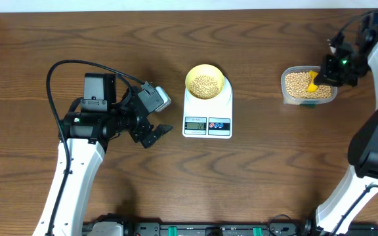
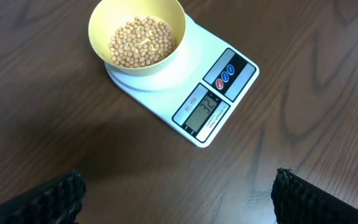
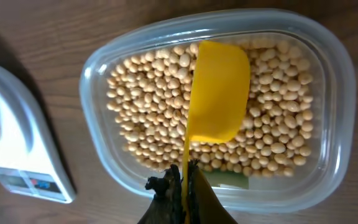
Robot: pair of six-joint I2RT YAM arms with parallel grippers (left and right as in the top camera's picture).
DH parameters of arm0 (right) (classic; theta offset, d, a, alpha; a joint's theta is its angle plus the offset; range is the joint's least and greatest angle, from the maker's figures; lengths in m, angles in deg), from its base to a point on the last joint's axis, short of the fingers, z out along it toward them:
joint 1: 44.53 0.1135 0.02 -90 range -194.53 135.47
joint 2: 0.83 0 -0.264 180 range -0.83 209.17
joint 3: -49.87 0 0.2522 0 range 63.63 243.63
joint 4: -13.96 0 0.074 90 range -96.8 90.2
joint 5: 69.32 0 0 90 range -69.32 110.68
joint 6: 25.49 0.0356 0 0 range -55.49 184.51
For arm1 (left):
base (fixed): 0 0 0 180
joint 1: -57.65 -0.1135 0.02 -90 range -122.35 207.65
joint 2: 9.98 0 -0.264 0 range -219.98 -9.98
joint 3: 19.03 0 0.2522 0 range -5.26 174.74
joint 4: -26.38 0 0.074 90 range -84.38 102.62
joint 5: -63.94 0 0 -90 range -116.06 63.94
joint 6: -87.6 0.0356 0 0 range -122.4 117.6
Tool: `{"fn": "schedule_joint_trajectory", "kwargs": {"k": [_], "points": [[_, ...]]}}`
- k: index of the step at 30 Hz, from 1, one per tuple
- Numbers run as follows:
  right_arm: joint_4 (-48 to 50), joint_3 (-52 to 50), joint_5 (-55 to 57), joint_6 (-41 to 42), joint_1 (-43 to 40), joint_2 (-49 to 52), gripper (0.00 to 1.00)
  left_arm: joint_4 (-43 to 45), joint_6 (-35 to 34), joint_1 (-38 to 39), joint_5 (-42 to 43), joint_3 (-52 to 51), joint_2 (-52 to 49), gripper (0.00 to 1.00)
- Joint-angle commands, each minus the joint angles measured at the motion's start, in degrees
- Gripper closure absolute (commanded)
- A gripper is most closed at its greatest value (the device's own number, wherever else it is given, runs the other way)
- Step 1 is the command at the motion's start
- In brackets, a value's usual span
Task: Scoop item into bowl and weigh 50g on scale
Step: 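Lower the scoop into the soybeans with the right gripper, then drag the scoop through the soybeans and lift it filled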
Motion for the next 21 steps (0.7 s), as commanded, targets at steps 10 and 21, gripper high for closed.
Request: {"fn": "schedule_joint_trajectory", "kwargs": {"k": [10,21], "points": [[-3.15,0.87,-14.05,-5.11,-8.41,1.18,0.99,0.04,0.94,-0.28,-0.31,0.02,-0.39,0.02],[-6.75,0.87,-22.18,-10.36,-13.57,1.18,0.99,0.04,0.94,-0.28,-0.31,0.02,-0.39,0.02]]}}
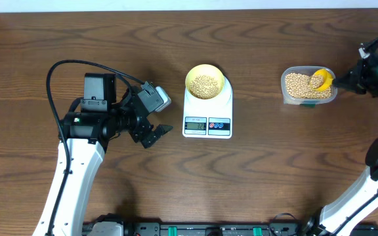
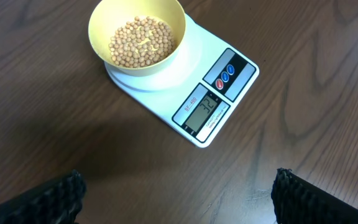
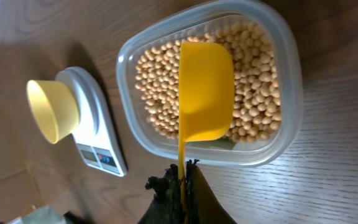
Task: Scoop item into bowl and weigh 50g on scale
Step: 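Drag the scoop through the soybeans and lift it filled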
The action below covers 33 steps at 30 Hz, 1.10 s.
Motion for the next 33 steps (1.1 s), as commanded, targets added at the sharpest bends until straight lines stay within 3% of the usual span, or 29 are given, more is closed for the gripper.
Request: {"fn": "schedule_joint_trajectory", "kwargs": {"k": [1,15,22,27,33], "points": [[-0.74,0.87,-5.60,-3.39,-1.11,1.18,0.99,0.04,0.94,-0.28,-0.31,0.02,-0.39,0.02],[-5.18,0.87,-19.21,-10.19,-5.60,1.36,0.99,0.07,0.94,-0.28,-0.31,0.02,-0.39,0.02],[-4.39,0.87,-29.05,-12.50,-3.45,1.38,0.99,0.04,0.94,-0.28,-0.31,0.02,-0.39,0.02],[-3.78,0.87,-31.93,-11.17,0.57,1.38,0.99,0.04,0.94,-0.28,-0.31,0.02,-0.39,0.02],[4.31,0.87,-31.89,0.02,8.81,1.38,0.99,0.04,0.94,-0.28,-0.31,0.02,-0.39,0.02]]}}
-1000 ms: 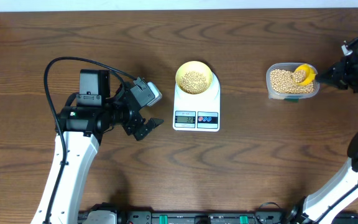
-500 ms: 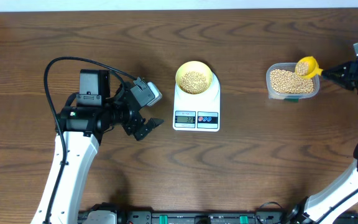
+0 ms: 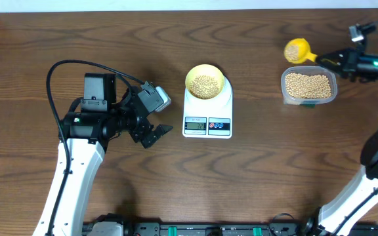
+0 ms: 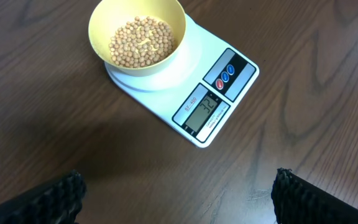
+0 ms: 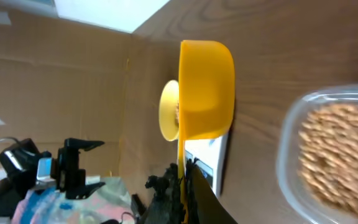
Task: Scoop item into bowl and weigh 50g on scale
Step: 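Drag the scoop through the soybeans and lift it filled, then carry the filled scoop with the right gripper over the yellow bowl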
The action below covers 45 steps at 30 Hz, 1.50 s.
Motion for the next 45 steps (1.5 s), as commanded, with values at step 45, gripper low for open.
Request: {"fn": "schedule_joint_trajectory", "kwargs": {"k": [45], "points": [[14.47,6.56,30.23,27.04,39.01,1.31,0.99,0.02,0.94,-0.31,-0.31,0.02,-0.39,0.02]]}}
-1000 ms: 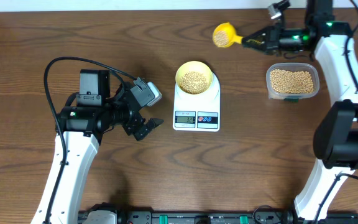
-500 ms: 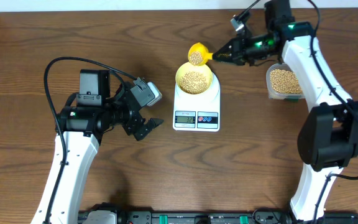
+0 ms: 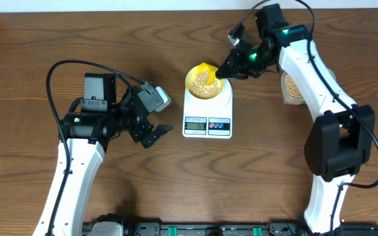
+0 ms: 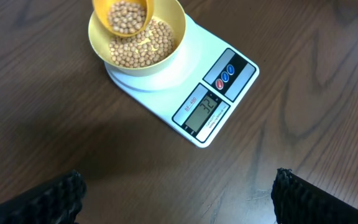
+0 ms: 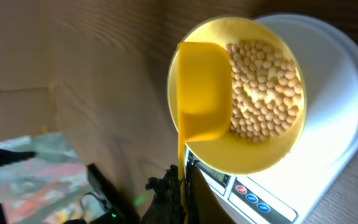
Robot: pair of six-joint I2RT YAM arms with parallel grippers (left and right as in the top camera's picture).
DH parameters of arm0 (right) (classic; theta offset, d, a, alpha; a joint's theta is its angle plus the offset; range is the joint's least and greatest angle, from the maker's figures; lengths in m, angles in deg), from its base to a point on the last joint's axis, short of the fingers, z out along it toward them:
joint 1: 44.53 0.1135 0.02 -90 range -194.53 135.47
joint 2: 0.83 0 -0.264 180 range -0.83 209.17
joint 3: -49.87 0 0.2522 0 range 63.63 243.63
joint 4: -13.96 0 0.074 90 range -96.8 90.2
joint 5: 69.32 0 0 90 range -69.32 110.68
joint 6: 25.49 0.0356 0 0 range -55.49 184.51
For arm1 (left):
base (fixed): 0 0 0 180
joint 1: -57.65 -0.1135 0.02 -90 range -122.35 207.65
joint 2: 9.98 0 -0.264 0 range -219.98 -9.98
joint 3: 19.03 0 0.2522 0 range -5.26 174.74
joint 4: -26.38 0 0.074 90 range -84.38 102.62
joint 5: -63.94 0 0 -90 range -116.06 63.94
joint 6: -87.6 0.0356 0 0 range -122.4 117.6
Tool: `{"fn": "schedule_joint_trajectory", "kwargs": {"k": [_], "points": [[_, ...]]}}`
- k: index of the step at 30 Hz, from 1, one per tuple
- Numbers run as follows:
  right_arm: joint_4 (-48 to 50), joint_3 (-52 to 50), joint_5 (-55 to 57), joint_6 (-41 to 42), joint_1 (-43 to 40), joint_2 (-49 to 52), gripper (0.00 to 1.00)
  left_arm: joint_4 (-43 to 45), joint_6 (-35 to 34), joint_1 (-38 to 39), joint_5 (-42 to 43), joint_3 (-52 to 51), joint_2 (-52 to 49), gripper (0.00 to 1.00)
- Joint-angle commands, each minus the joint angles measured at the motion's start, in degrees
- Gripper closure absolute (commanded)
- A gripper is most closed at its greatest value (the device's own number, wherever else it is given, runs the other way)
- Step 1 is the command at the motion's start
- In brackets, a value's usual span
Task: Scoop item into bowl and weigh 50g on scale
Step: 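Carry the filled scoop with the right gripper over the yellow bowl, then tip the scoop to pour soybeans into the yellow bowl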
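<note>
A yellow bowl (image 3: 205,82) with soybeans sits on the white scale (image 3: 207,118), whose display (image 4: 204,106) reads 32. My right gripper (image 5: 183,177) is shut on the handle of a yellow scoop (image 4: 125,15), which holds soybeans and hangs over the bowl's far rim. In the right wrist view the scoop (image 5: 202,90) shows its underside above the bowl (image 5: 253,155). My left gripper (image 4: 178,190) is open, low over bare table in front of the scale, nothing between its fingers (image 4: 48,196).
The clear tub of soybeans (image 3: 289,85) stands right of the scale, mostly hidden behind my right arm. A black cable (image 3: 64,69) loops over the table by my left arm.
My right gripper has carried the scoop from above and behind the tub leftward to over the yellow bowl on the scale. The left arm and the scale reading have not changed.
The scoop was first down in the tub of soybeans, bowl side down. Then it lay turned in the tub, then held lifted behind the tub. Now it hangs loaded over the bowl on the scale. The left arm stayed still throughout.
</note>
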Motion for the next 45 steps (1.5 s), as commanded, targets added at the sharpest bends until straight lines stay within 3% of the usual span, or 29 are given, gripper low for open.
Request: {"fn": "schedule_joint_trajectory", "kwargs": {"k": [1,5,22,45], "points": [[-2.95,5.20,6.14,-3.32,1.18,0.39,0.99,0.02,0.94,-0.28,-0.28,0.02,-0.39,0.02],[-7.72,9.88,10.84,-6.60,2.03,0.39,0.99,0.02,0.94,-0.28,-0.28,0.02,-0.39,0.02],[-9.33,12.83,25.14,-10.12,7.76,0.39,0.99,0.02,0.94,-0.28,-0.28,0.02,-0.39,0.02],[-10.12,14.71,28.87,-17.81,9.79,0.39,0.99,0.02,0.94,-0.28,-0.28,0.02,-0.39,0.03]]}}
